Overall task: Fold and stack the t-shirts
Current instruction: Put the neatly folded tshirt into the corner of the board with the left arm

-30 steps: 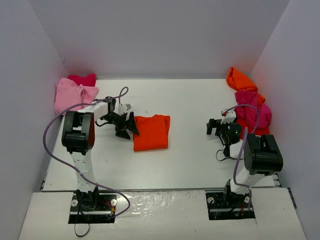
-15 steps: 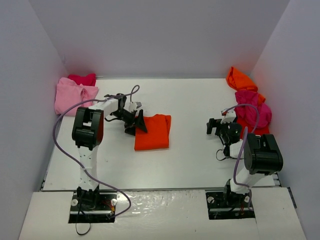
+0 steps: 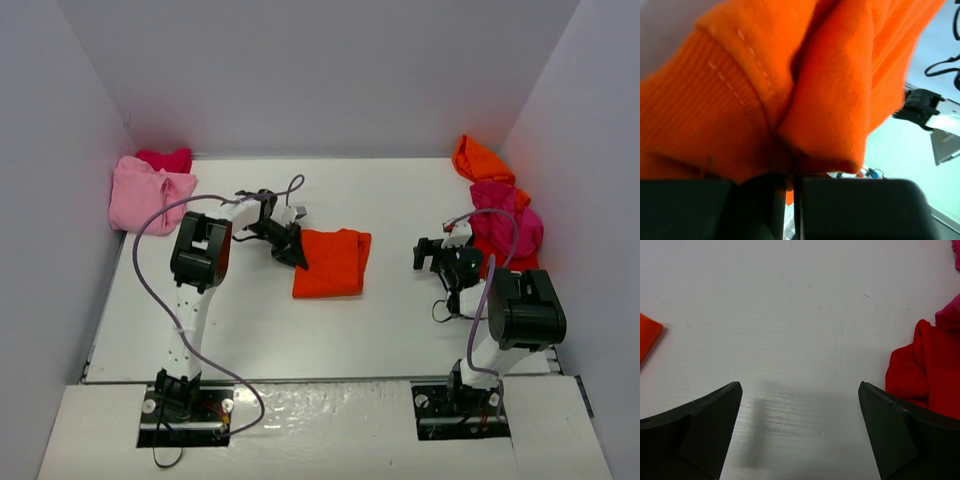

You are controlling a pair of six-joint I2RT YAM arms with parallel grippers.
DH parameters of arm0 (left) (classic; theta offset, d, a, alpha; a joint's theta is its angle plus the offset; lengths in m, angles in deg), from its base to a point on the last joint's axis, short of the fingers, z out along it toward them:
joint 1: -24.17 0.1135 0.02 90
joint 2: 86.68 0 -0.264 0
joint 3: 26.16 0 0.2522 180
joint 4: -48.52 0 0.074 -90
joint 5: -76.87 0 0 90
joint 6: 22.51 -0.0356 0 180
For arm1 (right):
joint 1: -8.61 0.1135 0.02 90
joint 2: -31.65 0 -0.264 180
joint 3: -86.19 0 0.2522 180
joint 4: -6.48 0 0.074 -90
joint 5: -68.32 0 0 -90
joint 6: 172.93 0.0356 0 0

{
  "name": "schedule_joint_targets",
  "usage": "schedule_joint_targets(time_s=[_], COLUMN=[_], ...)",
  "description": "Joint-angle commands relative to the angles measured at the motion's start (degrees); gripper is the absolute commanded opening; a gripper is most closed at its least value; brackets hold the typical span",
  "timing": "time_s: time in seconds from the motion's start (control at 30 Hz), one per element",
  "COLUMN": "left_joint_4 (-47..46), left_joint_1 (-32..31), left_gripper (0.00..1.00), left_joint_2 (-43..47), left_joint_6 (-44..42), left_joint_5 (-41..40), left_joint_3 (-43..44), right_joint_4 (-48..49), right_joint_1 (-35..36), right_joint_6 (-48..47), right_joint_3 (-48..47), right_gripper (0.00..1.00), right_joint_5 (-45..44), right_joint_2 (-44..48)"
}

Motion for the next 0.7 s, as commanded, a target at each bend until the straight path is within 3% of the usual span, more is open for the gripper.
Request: schedule_joint_targets(time_s=[0.0, 0.17, 0.2, 0.33, 0.47, 0.67], left_joint_4=[-2.47, 8.03, 9.44, 14.40, 12.11, 10.95], left_joint_1=[0.09, 3.09, 4.07, 9.90, 16.74, 29.76], left_gripper=[0.00, 0.00, 0.00, 0.00, 0.00, 0.00], left_joint_2=[-2.29, -0.53, 0.40, 5.11, 10.38, 6.52], left_joint_6=[-4.68, -15.22, -17.44, -24.59, -31.94, -37.03], left_joint_5=[-16.18, -30.54, -36.74, -49.24, -64.22, -74.58], left_joint_3=[7.18, 21.39, 23.68, 29.92, 28.87, 37.61], right_joint_4=[10.43, 10.44, 10.44, 10.44, 10.41, 10.35], right_joint_1=[0.47, 0.47, 0.53, 0.56, 0.56, 0.56], right_joint_6=[-0.98, -0.98, -0.98, -0.98, -0.98, -0.98], right_joint_3=[-1.31, -1.31, -1.31, -1.31, -1.31, -1.31], right_gripper=[1.00, 1.00, 1.00, 1.00, 1.00, 1.00], right_joint_5=[-0.61, -0.70, -0.70, -0.70, -0.64, -0.70], right_joint_2=[1.36, 1.36, 1.42, 1.44, 1.45, 1.36])
